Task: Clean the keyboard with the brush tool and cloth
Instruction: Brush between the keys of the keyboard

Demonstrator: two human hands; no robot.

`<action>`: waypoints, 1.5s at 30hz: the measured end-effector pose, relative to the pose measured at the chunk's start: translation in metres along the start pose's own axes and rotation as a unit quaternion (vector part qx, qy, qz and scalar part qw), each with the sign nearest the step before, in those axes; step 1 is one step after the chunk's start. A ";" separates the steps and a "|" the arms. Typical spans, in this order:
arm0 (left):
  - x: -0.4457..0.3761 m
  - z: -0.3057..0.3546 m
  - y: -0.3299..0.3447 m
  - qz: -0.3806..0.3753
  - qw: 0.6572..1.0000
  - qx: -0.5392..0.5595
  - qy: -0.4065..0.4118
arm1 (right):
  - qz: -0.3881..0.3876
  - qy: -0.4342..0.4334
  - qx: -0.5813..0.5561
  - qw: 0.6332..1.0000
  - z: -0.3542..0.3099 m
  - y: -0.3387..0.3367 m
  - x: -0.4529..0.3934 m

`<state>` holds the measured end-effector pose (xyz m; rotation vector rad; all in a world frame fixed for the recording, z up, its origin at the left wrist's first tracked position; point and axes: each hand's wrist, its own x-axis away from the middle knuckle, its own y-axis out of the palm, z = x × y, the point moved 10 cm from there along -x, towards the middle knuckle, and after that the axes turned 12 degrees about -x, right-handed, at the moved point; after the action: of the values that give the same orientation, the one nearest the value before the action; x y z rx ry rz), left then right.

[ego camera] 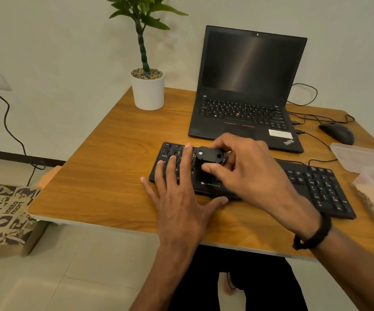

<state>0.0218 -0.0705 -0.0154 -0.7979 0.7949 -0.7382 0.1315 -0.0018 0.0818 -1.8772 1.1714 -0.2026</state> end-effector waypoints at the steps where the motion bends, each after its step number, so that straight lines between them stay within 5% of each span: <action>1: 0.000 0.000 0.000 0.000 1.000 0.003 0.000 | -0.016 0.010 -0.017 1.000 0.000 -0.001 0.003; 4: 0.000 -0.001 -0.001 0.005 1.000 0.007 0.004 | -0.046 0.028 -0.087 0.995 0.001 -0.003 0.006; 11: -0.005 -0.020 -0.009 -0.014 0.999 0.004 -0.042 | 0.101 -0.001 0.017 0.995 0.014 -0.017 -0.029; 22: -0.009 -0.051 -0.023 0.012 0.997 -0.036 -0.066 | -0.006 -0.017 -0.050 0.999 -0.017 0.018 -0.003; 26: -0.008 -0.050 -0.023 0.011 0.997 -0.037 -0.063 | 0.046 0.004 -0.128 0.991 -0.006 0.002 -0.017; 30: -0.008 -0.050 -0.024 0.014 0.997 -0.034 -0.064 | 0.114 -0.013 -0.052 0.992 0.000 0.000 -0.037; 41: -0.006 -0.053 -0.026 0.024 0.997 -0.020 -0.074 | -0.013 -0.028 -0.131 0.991 -0.022 0.026 0.003; 45: -0.005 -0.052 -0.028 0.028 0.997 -0.022 -0.071 | 0.039 -0.036 -0.132 0.990 -0.018 0.014 -0.014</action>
<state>-0.0311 -0.0969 -0.0136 -0.8551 0.7046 -0.6075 0.1051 -0.0038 0.0858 -2.0437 1.2682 0.0667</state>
